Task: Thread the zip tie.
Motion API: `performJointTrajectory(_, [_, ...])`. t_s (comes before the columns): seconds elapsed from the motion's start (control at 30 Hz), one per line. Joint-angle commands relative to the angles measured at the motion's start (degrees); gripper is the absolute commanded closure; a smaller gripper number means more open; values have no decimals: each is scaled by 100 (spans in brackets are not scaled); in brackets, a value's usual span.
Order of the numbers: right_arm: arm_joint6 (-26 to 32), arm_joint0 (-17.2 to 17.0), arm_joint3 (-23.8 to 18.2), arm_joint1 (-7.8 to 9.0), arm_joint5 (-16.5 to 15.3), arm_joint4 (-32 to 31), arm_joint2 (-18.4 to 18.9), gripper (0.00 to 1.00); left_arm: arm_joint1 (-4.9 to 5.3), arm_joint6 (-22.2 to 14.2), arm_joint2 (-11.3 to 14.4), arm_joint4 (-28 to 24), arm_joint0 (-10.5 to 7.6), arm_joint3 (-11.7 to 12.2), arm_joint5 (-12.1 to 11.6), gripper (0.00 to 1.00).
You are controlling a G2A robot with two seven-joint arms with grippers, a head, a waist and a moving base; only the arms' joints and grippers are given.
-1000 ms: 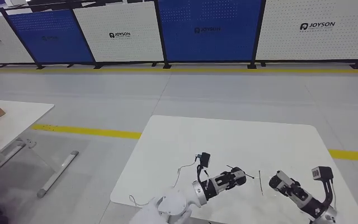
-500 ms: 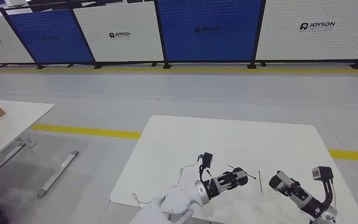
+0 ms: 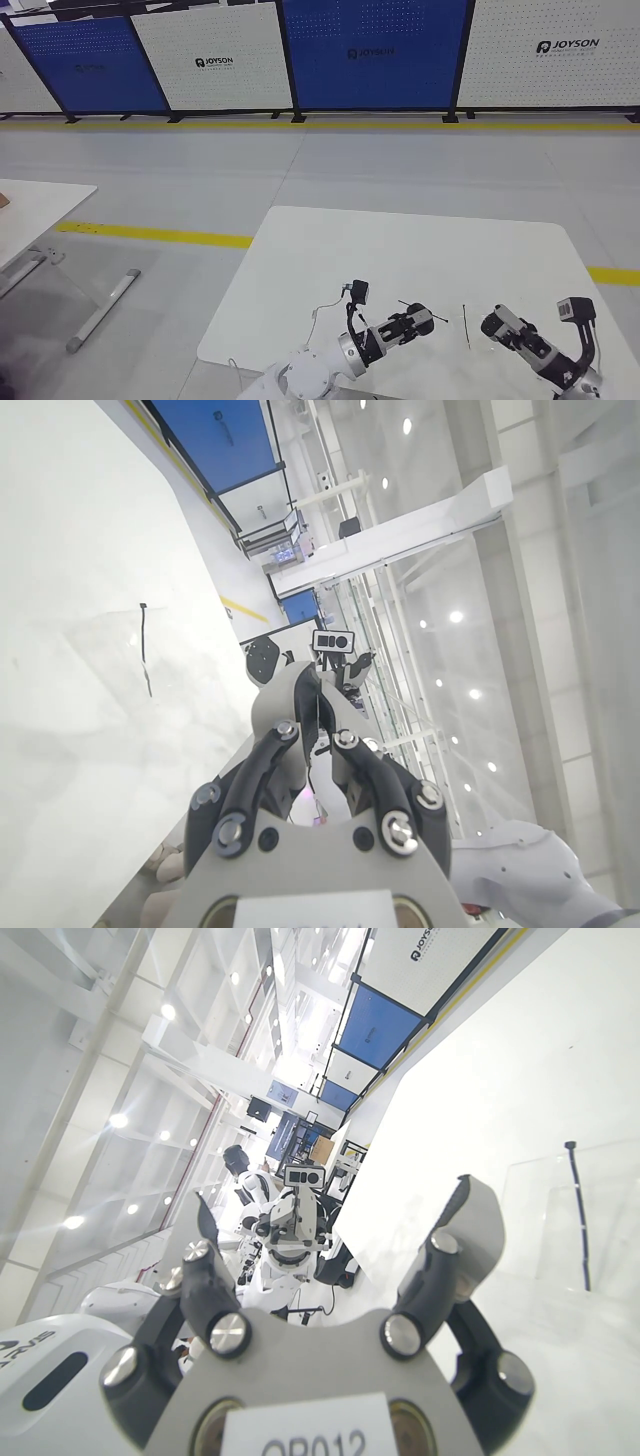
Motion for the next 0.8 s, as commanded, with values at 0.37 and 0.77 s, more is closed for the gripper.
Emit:
performJointTrajectory(0.37, [0,0,0,0,0,0,0,0,0,-7,0,-6,-2,1,2,100])
performJointTrajectory(0.77, [-26,2,-327,38,49,-856,98,0,0,-7,0,-6,-2,1,2,100])
